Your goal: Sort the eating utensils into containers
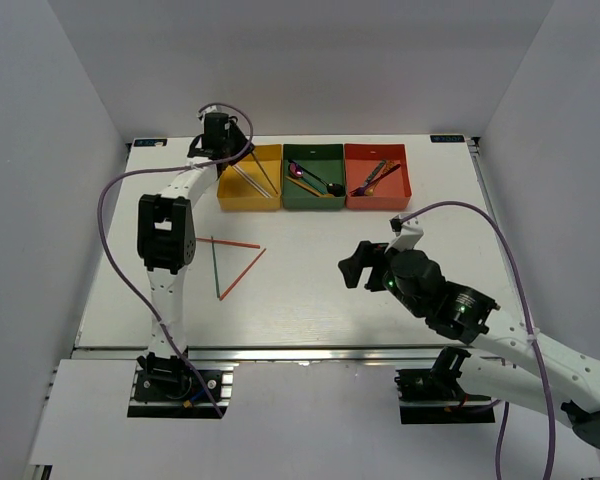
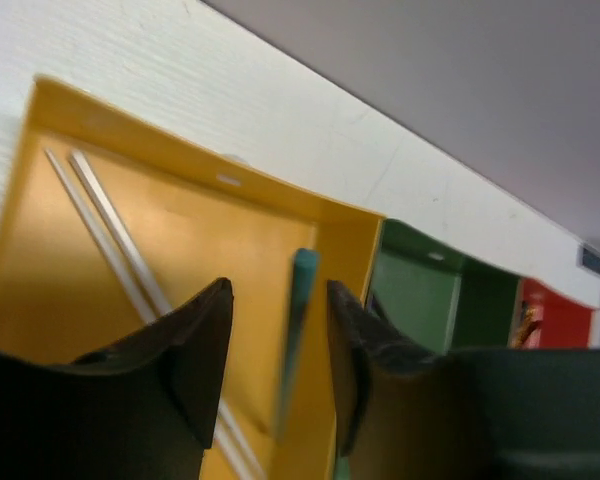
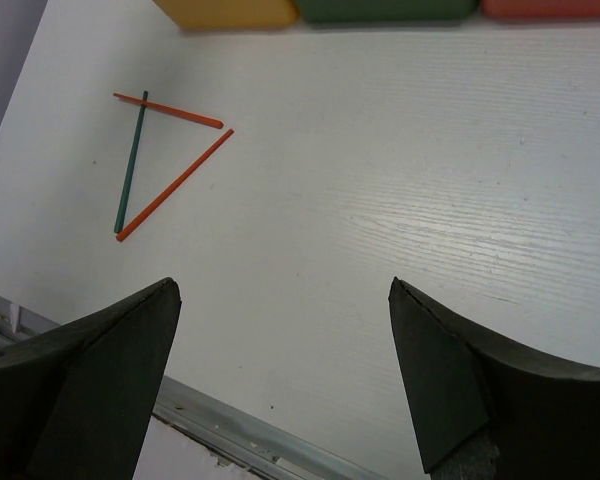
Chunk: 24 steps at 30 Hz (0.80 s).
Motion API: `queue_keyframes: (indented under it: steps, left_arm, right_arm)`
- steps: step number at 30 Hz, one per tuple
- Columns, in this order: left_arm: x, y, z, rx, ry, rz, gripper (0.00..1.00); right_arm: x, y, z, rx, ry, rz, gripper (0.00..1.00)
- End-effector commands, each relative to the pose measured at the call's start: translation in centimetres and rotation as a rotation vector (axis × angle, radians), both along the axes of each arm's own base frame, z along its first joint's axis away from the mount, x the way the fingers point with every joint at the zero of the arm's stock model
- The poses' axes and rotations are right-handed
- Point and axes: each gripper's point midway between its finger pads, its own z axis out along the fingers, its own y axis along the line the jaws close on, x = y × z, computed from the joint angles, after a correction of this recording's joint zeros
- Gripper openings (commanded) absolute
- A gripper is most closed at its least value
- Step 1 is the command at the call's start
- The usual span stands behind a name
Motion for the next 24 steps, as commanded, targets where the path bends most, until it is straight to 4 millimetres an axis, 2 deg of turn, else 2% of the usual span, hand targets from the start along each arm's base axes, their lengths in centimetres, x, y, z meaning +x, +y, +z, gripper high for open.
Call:
queue_keyframes:
  steps: [1,2,3,6,7,9,10,11,13,14,15,16,17,18,20,21,22,24]
  left_arm:
    - [-0.3,-1.7,4.4,-0.064,-0.076,-0.059,0.55]
    - [-0.4,-1.7,4.9,-0.071,-0.087,-0.056,0.61]
    - [-0.7,-1.7,5.1,-0.072,-0.088,-0.058,0.96]
    - [-1.9,-1.2,8.0,-0.058,-0.121,-0.049,0.98]
    - [-2.6,-0.7,10.5,-0.051,-0.152,-0.035,0.98]
    - [-3.9,1.2,12.2,0.002,-0.163,0.04,0.98]
    - [-5.3,1.9,15.6,0.011,-0.218,0.066,0.98]
    - [-6.6,3.0,15.0,0.04,-0.18,0.104,0.98]
    - [-8.8,5.8,15.6,0.118,-0.148,0.232,0.98]
    - [-11.4,7.2,16.7,0.148,-0.125,0.279,0.98]
    - [-13.3,8.2,14.5,0.191,-0.06,0.315,0.98]
    - [-14.9,9.7,13.9,0.237,-0.033,0.376,0.98]
    - [-17.4,10.6,14.4,0.25,-0.017,0.399,0.98]
    - [-19.4,11.3,11.3,0.289,0.056,0.407,0.98]
    - [-21.9,11.5,9.7,0.307,0.09,0.379,0.98]
    - [-23.4,11.5,10.3,0.291,0.062,0.358,0.97]
    - [-25.0,11.0,7.2,0.292,0.12,0.307,0.95]
    - [-26.7,10.5,6.5,0.29,0.115,0.244,0.9]
  right_arm:
    - [0.6,-0.2,0.2,-0.026,-0.024,-0.012,0.89]
    - [0.7,-0.1,0.2,-0.028,-0.026,-0.012,0.89]
    - [0.7,0.0,0.2,-0.029,-0.026,-0.01,0.89]
    - [0.7,0.2,0.1,-0.029,-0.023,-0.004,0.89]
    - [0.8,0.3,0.2,-0.027,-0.023,-0.001,0.89]
    - [0.7,0.4,0.1,-0.025,-0.022,0.003,0.89]
    - [0.8,0.5,0.2,-0.02,-0.024,0.002,0.89]
    - [0.8,0.5,0.2,-0.016,-0.023,0.004,0.89]
    - [0.7,0.8,0.0,-0.017,-0.019,0.011,0.89]
    - [0.7,0.8,0.1,-0.015,-0.018,0.01,0.89]
    - [0.8,0.8,-0.1,-0.019,-0.014,0.01,0.89]
    - [0.8,0.9,-0.3,-0.022,-0.009,0.009,0.89]
    - [0.8,0.9,-0.5,-0.025,-0.004,0.01,0.89]
    - [0.7,1.0,-0.6,-0.027,-0.001,0.012,0.89]
    - [0.6,1.2,-1.0,-0.03,0.01,0.026,0.89]
    - [0.6,1.2,-1.1,-0.032,0.012,0.027,0.89]
    - [0.5,1.3,-1.2,-0.033,0.016,0.034,0.89]
    - [0.4,1.4,-1.5,-0.032,0.021,0.041,0.89]
